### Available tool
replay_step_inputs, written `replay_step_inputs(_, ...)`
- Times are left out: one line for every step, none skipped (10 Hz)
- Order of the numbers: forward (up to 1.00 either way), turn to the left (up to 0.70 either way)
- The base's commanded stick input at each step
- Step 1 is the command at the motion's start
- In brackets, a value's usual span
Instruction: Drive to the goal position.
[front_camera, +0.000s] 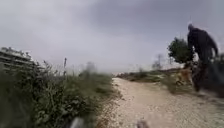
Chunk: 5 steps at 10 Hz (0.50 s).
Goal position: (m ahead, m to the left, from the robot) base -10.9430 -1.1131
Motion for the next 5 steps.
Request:
replay_step_inputs(0.0,-1.0)
replay_step_inputs(0.0,-1.0)
replay_step_inputs(0.0,-1.0)
replay_step_inputs(0.0,-1.0)
replay_step_inputs(0.0,-1.0)
